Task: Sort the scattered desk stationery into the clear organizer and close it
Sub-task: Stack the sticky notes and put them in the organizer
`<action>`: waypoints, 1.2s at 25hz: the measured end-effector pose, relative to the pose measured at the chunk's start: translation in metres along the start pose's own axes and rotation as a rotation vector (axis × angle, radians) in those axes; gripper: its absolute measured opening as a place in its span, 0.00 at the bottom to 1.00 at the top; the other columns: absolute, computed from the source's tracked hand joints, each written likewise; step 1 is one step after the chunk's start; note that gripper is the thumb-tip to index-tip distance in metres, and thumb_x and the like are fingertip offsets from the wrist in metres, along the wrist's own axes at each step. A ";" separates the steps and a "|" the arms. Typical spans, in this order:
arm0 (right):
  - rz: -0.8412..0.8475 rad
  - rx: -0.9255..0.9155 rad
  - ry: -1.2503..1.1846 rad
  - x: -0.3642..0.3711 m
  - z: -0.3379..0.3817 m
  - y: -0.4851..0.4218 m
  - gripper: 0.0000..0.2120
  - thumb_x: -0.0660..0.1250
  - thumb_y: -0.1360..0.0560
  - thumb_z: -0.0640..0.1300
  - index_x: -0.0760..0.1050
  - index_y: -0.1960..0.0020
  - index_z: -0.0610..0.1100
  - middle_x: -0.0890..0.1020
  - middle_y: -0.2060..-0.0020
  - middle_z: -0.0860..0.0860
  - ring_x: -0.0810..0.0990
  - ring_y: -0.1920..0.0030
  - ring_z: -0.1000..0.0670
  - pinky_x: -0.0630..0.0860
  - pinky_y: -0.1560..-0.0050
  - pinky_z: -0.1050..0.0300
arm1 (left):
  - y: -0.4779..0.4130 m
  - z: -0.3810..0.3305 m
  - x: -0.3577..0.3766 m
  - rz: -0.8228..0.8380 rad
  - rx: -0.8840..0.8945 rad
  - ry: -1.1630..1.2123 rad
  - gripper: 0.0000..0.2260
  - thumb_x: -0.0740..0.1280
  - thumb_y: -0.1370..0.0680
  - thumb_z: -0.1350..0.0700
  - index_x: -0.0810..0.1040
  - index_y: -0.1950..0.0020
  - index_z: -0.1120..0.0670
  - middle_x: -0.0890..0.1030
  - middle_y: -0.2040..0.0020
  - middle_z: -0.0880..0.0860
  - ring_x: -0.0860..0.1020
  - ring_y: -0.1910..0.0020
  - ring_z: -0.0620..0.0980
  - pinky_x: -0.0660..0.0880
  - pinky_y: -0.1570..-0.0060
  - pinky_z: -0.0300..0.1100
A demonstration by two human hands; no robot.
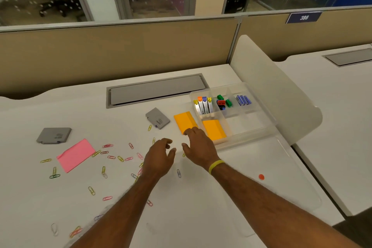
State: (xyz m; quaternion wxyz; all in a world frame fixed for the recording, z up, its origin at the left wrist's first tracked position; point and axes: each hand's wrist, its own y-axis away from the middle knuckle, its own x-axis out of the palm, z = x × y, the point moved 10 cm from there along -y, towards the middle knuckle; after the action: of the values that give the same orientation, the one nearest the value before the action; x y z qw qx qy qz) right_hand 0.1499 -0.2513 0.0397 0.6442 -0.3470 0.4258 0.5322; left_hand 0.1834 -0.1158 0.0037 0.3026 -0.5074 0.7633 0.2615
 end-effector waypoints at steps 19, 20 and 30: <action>0.207 0.254 0.361 0.074 -0.026 -0.091 0.18 0.57 0.21 0.49 0.66 0.35 0.40 0.70 0.37 0.32 0.71 0.37 0.33 0.70 0.38 0.42 | 0.007 0.089 -0.064 -0.029 -0.086 0.032 0.15 0.66 0.22 0.50 0.74 0.37 0.51 0.80 0.50 0.47 0.79 0.51 0.45 0.77 0.50 0.43; 0.205 0.255 0.350 0.073 -0.024 -0.091 0.17 0.58 0.22 0.47 0.68 0.37 0.39 0.73 0.39 0.34 0.73 0.39 0.34 0.71 0.38 0.43 | 0.007 0.089 -0.063 -0.024 -0.090 0.031 0.15 0.66 0.22 0.50 0.74 0.37 0.51 0.80 0.50 0.47 0.79 0.51 0.46 0.77 0.50 0.43; 0.111 0.152 0.338 0.026 0.002 -0.069 0.12 0.56 0.21 0.38 0.73 0.42 0.37 0.79 0.45 0.40 0.79 0.46 0.40 0.74 0.46 0.51 | 0.004 0.074 -0.068 -0.049 -0.056 0.170 0.13 0.67 0.22 0.52 0.75 0.39 0.52 0.80 0.55 0.46 0.78 0.54 0.42 0.76 0.53 0.38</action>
State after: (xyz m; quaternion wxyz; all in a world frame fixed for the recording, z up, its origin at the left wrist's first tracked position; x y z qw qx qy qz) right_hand 0.2201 -0.2522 0.0163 0.5577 -0.3578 0.5852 0.4675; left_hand 0.2147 -0.0208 0.0033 0.2286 -0.5545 0.7660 0.2315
